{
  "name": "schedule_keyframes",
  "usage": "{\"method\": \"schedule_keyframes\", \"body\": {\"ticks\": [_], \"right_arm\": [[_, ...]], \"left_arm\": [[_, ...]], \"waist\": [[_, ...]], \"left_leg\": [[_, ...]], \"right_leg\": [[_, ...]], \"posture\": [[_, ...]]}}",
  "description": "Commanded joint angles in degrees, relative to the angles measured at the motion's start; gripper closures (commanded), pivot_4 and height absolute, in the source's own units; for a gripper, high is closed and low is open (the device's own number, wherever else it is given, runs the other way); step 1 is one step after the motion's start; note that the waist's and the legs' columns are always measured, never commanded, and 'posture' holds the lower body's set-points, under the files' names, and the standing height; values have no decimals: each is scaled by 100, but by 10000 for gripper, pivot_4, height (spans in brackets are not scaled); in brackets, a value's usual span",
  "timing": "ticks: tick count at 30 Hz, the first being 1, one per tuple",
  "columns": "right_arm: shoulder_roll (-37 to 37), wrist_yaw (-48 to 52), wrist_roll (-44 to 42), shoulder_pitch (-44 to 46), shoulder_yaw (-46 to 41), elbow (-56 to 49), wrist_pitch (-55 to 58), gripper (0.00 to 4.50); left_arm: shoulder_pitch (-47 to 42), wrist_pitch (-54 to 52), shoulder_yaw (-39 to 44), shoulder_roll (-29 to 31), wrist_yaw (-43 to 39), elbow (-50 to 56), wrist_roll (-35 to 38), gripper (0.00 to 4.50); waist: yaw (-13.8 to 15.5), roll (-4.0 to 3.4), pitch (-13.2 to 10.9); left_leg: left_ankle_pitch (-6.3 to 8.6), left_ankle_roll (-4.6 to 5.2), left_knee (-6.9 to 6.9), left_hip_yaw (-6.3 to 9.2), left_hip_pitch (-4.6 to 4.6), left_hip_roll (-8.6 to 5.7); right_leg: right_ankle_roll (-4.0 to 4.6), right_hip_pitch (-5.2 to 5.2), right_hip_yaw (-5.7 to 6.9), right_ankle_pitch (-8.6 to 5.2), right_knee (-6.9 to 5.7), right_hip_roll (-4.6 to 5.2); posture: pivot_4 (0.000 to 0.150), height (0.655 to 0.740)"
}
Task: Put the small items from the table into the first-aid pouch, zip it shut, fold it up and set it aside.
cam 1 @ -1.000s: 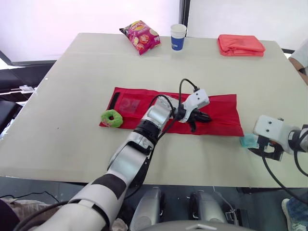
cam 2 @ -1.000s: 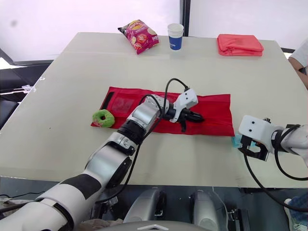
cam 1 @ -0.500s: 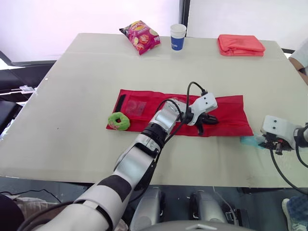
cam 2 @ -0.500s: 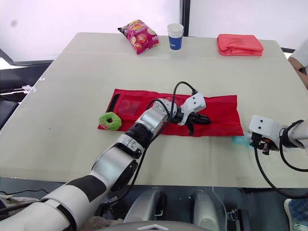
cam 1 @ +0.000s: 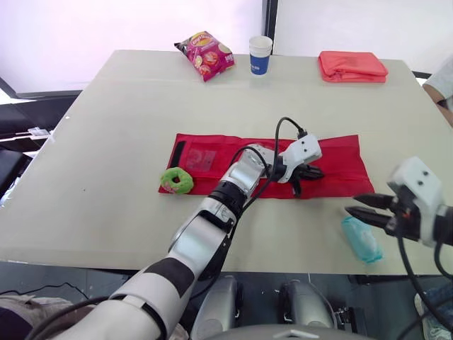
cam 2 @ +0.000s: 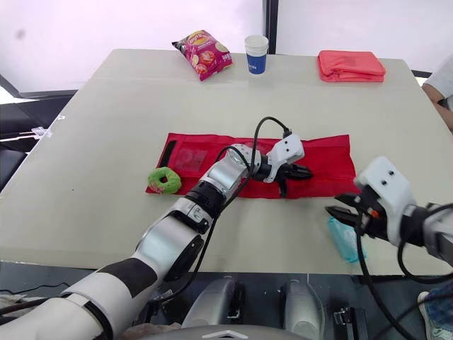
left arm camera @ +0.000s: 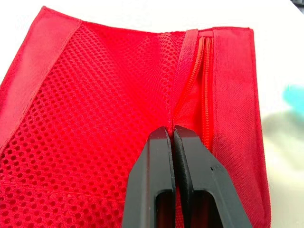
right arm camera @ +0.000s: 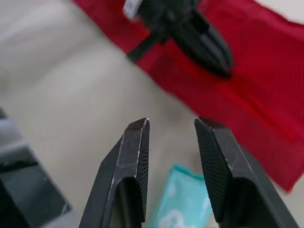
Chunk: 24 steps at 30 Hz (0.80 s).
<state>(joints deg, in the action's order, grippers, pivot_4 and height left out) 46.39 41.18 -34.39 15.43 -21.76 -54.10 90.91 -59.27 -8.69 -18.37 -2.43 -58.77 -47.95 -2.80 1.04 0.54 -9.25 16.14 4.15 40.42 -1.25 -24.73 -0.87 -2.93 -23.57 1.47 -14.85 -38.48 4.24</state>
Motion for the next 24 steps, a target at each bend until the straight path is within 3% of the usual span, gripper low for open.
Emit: {"method": "schedule_keyframes", "body": {"ticks": [1, 3, 4, 8, 11, 20, 24], "right_arm": [[195, -615, 259, -61, 500, 193, 125, 28859], [152, -635, 180, -122, 220, 162, 125, 28859], [112, -630, 107, -211, -55, 142, 139, 26543], [37, -712, -193, -880, -643, -153, 159, 13936], [-462, -1035, -405, -1479, -1056, -324, 159, 2047], [-1109, -2295, -533, -2405, -598, -590, 159, 2047], [-1268, -2524, -653, -2337, -574, -590, 159, 12796]], "left_arm": [[-5, 56, -21, 55, -70, 317, -4, 45000], [-11, 26, -15, 115, -60, 341, -13, 45000], [-12, 10, -10, 140, -48, 355, -19, 45000], [24, -35, -12, 222, -43, 435, -16, 45000], [55, -89, -19, 222, 1, 498, -15, 45000], [196, -184, -84, 215, -9, 710, -16, 45000], [184, -195, -98, 230, -51, 741, -8, 45000]], "waist": [[24, 0, 0], [12, 0, 0], [-1, 0, 0], [-4, 0, 0], [-19, -1, 1], [-28, -6, 4], [-24, -6, 4]], "left_leg": [[0, 0, 0, 3, -3, -1], [1, 1, -2, -2, -4, -8], [1, 1, -2, -2, -4, -8], [1, 2, -2, 2, -1, -5], [1, 1, -4, -1, 1, -2], [0, 1, -4, -10, 9, 0], [1, 2, -4, -10, 7, -1]], "right_leg": [[0, 0, 1, 0, 4, 0], [0, -1, 3, 0, 4, 4], [0, -1, 3, 0, 5, 3], [0, 2, 8, 0, 2, -2], [-1, 1, 3, 0, -1, -4], [-1, 0, -7, 0, -7, -8], [-1, 0, -6, 0, -5, -9]], "posture": [[1500, 7395], [1500, 7395], [1500, 7395], [1500, 7395], [1500, 7395], [1500, 7395], [1500, 7395]]}}
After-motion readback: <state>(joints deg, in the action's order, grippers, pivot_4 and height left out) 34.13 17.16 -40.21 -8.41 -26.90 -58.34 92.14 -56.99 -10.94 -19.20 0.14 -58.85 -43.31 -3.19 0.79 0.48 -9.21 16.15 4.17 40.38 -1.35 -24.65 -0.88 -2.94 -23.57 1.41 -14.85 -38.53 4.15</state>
